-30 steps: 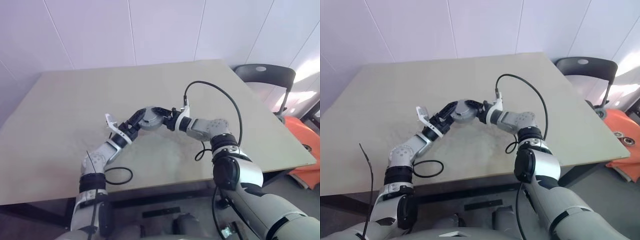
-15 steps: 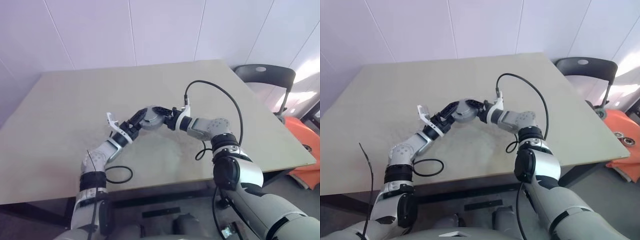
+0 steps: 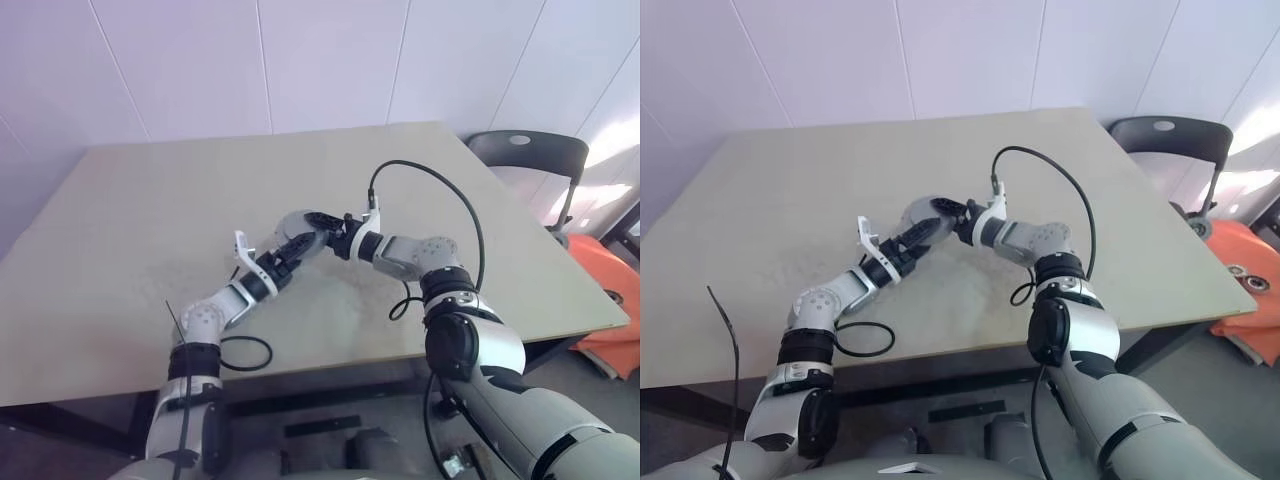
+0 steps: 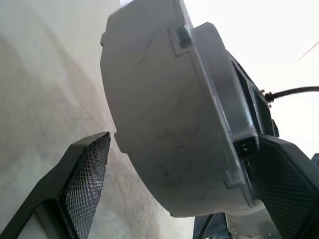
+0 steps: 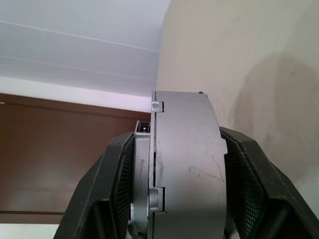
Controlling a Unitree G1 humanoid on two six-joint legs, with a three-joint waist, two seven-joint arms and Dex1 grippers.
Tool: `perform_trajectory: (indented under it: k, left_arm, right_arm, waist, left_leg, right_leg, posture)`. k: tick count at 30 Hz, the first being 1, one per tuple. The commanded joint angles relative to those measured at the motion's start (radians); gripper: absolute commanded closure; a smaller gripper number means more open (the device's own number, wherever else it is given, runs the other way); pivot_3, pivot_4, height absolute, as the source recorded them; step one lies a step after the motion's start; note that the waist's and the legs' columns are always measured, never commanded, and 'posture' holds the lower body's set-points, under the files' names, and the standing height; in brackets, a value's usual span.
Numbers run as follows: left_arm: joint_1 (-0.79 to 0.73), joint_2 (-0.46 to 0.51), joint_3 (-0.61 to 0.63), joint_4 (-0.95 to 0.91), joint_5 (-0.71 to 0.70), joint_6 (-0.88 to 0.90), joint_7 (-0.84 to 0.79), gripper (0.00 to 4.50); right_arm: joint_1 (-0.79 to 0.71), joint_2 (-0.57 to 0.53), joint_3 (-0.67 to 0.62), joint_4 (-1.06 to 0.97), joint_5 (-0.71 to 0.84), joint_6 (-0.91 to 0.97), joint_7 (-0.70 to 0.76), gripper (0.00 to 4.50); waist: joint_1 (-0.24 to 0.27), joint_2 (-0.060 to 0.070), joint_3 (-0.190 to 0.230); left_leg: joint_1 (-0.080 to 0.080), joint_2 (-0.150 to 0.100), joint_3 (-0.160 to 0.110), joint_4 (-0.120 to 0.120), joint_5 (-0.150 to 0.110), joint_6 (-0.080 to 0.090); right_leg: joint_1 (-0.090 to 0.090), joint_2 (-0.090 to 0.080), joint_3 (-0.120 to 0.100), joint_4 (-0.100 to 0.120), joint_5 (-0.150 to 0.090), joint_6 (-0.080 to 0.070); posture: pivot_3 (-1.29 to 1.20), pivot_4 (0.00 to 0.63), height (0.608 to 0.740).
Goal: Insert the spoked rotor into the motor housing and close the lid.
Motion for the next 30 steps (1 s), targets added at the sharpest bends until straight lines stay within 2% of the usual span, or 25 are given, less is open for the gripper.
perform_trajectory:
  k: [1,4,13,28,30]
  left_arm:
    - [-0.041,0.006,0.082,-0.002,-0.045,-0.05,0.013,0.03]
    - [-0.056,0.001,0.103,0.01,-0.051,-0.052,0.015,0.03]
    - [-0.044,-0.003,0.05,0.0,-0.03,0.008,-0.024,0.03]
    - [-0.078,0.0,0.048,0.08,0.027,-0.05,-0.014,0.03]
    - [-0.077,0.0,0.046,0.081,0.035,-0.051,-0.014,0.41]
  right_arm:
    - [-0.038,-0.009,-0.007,-0.038,0.025,-0.002,0.029,2.28]
    - [-0.039,-0.008,-0.004,-0.039,0.023,-0.002,0.031,2.28]
    - [-0.037,-0.006,0.001,-0.04,0.021,-0.011,0.027,2.28]
    - [-0.032,-0.012,0.004,-0.043,0.019,-0.007,0.031,2.28]
    - [-0.032,-0.012,0.004,-0.042,0.019,-0.01,0.029,2.28]
  waist:
    - [0.001,0.0,0.0]
    - [0.002,0.0,0.0]
    - [0.001,0.0,0.0]
    - [0.002,0.0,0.0]
    - [0.001,0.0,0.0]
  left_leg:
    - [0.0,0.0,0.0,0.0,0.0,0.0]
    - [0.0,0.001,0.0,0.0,0.0,0.0]
    - [0.0,0.0,0.0,0.0,0.0,0.0]
    - [0.0,0.0,-0.001,0.0,0.0,0.0]
    - [0.0,0.0,-0.001,0.0,0.0,0.0]
  right_leg:
    - [0.0,0.0,0.0,0.0,0.0,0.0]
    - [0.0,0.0,0.0,0.0,0.0,0.0]
    - [0.0,0.0,0.001,0.0,0.0,0.0]
    - [0.0,0.0,0.001,0.0,0.0,0.0]
    - [0.0,0.0,0.001,0.0,0.0,0.0]
  posture:
    - [0.0,0.0,0.74]
    - [0.0,0.0,0.74]
    - [0.0,0.0,0.74]
    - [0.0,0.0,0.74]
    - [0.0,0.0,0.74]
